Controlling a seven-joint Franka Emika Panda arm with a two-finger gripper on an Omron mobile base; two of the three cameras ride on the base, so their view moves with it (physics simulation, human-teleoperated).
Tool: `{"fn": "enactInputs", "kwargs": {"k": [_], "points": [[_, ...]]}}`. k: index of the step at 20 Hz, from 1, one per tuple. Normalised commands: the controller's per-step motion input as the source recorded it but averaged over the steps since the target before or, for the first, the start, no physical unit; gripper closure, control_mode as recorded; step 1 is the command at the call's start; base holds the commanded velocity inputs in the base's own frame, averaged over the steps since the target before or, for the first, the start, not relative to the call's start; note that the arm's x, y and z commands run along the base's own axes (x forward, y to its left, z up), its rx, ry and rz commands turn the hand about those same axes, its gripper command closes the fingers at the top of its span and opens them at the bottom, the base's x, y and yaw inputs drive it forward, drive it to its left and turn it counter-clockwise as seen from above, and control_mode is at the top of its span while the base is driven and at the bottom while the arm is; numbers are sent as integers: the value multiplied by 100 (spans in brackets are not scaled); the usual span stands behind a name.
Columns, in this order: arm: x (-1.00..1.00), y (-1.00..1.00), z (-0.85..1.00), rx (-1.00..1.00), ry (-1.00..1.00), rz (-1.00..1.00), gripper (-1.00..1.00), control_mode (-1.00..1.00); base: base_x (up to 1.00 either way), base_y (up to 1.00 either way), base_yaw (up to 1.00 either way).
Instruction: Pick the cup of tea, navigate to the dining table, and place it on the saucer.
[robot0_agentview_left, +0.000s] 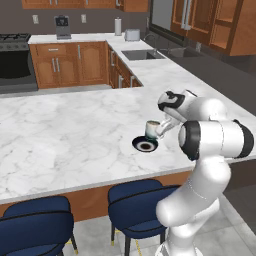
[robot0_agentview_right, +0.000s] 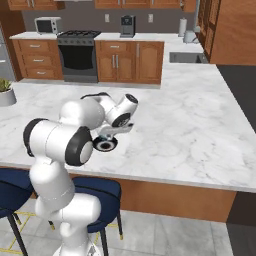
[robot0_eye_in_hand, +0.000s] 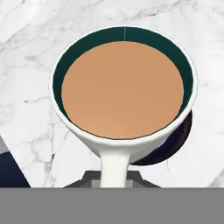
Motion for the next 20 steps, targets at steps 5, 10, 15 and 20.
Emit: {"fn": "enactInputs", "kwargs": {"k": [5, 10, 15, 20], "points": [[11, 0, -18, 0, 1, 0, 100, -100, 0, 0, 0], [0, 0, -39, 0, 0, 0, 100, -100, 0, 0, 0], [1, 1, -40, 0, 0, 0, 100, -100, 0, 0, 0], [6, 7, -3, 0, 2, 0, 100, -100, 0, 0, 0]]}}
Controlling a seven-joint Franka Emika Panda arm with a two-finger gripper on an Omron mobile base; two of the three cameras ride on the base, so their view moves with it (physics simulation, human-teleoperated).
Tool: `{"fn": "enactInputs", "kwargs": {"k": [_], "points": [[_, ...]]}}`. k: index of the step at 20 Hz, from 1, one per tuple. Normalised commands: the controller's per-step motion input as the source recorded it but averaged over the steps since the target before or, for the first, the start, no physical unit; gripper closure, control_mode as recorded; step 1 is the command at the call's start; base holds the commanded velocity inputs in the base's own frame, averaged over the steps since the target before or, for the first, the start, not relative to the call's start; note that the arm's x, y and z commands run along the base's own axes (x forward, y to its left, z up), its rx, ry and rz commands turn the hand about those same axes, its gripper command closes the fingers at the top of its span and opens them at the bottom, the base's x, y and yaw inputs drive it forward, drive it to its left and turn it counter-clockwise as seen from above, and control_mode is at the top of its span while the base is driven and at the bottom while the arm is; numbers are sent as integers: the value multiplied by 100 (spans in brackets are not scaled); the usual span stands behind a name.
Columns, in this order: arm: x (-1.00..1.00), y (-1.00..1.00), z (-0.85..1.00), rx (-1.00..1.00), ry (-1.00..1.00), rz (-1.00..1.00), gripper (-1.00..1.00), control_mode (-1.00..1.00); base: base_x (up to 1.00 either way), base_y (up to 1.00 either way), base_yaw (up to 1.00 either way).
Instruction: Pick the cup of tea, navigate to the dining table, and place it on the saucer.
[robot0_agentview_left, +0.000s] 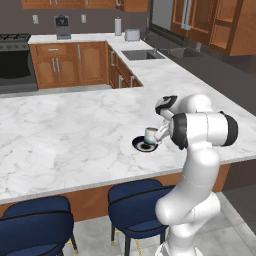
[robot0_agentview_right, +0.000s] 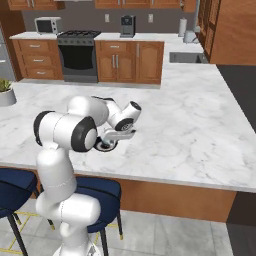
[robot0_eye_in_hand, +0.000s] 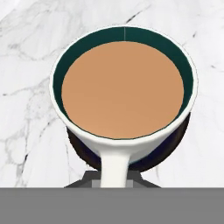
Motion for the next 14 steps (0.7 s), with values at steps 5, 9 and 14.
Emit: {"fn": "enactInputs", "kwargs": {"k": [5, 9, 14], "points": [[10, 7, -7, -3, 2, 1, 100, -100, 0, 0, 0], [14, 19, 0, -6, 0, 10, 100, -100, 0, 0, 0], [13, 12, -7, -8, 1, 10, 100, -100, 0, 0, 0]]}}
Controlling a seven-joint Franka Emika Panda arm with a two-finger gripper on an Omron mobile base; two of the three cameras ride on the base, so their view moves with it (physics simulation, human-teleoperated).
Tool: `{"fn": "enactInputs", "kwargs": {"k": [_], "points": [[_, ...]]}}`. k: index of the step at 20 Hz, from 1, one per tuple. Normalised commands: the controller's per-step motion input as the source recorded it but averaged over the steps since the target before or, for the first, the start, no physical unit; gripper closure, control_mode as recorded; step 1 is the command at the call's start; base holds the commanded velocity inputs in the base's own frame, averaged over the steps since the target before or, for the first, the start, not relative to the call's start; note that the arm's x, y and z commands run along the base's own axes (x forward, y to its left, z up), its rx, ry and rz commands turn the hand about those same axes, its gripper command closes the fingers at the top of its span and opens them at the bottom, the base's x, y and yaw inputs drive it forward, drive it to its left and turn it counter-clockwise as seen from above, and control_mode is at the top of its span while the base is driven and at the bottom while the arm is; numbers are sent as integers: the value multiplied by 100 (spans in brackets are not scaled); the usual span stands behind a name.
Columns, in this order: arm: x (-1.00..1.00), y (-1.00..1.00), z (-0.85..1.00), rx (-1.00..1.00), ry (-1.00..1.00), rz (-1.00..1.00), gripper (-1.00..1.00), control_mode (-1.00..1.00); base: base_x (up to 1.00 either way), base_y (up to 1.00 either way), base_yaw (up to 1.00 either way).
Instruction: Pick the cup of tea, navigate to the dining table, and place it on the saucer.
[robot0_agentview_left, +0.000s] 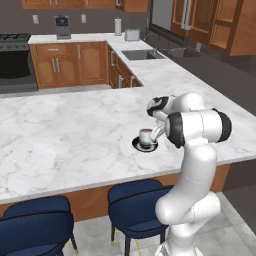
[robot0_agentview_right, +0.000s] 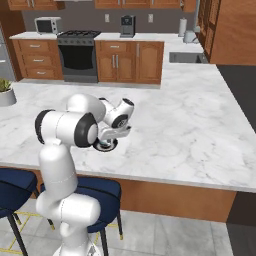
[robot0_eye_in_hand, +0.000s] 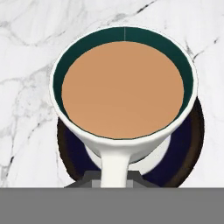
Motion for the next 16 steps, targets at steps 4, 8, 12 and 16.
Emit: {"fn": "enactInputs", "kwargs": {"k": [4, 8, 12, 16], "points": [[8, 12, -1, -5, 0, 11, 100, -100, 0, 0, 0], [2, 0, -1, 0, 0, 7, 100, -100, 0, 0, 0], [5, 0, -9, 0, -4, 2, 100, -100, 0, 0, 0], [11, 0, -21, 0, -1, 0, 100, -100, 0, 0, 0]]}}
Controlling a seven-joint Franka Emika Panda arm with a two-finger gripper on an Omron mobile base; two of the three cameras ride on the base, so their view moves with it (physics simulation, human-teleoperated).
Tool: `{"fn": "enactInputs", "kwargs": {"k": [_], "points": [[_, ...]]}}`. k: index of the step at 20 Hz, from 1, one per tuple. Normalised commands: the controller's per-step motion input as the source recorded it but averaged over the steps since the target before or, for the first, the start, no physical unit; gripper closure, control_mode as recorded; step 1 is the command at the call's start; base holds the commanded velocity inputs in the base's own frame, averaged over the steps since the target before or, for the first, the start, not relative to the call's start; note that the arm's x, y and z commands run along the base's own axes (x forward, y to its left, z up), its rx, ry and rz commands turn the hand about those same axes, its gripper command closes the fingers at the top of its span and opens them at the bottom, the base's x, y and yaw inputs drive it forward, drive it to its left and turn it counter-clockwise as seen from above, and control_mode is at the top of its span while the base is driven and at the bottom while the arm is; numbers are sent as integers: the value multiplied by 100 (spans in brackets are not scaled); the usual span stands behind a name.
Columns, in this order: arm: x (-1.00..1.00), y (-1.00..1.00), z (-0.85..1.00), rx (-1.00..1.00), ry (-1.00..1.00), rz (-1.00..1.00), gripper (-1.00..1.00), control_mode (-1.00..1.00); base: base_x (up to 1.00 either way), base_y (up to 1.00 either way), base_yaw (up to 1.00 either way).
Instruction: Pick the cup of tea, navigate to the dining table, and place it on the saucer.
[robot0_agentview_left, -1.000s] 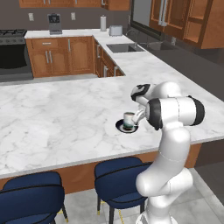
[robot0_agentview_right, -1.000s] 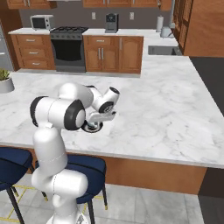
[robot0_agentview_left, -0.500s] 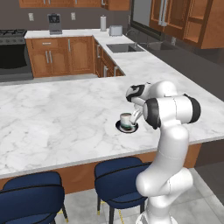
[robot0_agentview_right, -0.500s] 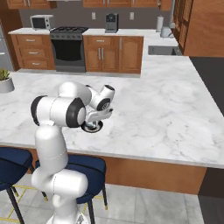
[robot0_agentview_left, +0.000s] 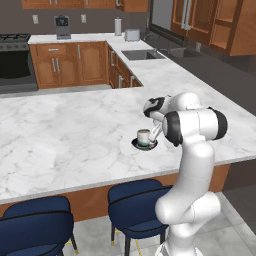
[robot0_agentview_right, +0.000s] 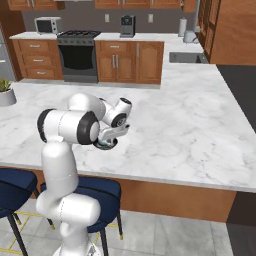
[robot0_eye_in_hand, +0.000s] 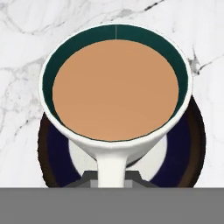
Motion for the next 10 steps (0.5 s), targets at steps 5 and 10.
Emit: {"fn": "enactInputs", "kwargs": {"k": [5, 10], "points": [[2, -1, -23, 0, 0, 0, 100, -100, 0, 0, 0], [-10, 0, -2, 0, -2, 0, 100, -100, 0, 0, 0]]}}
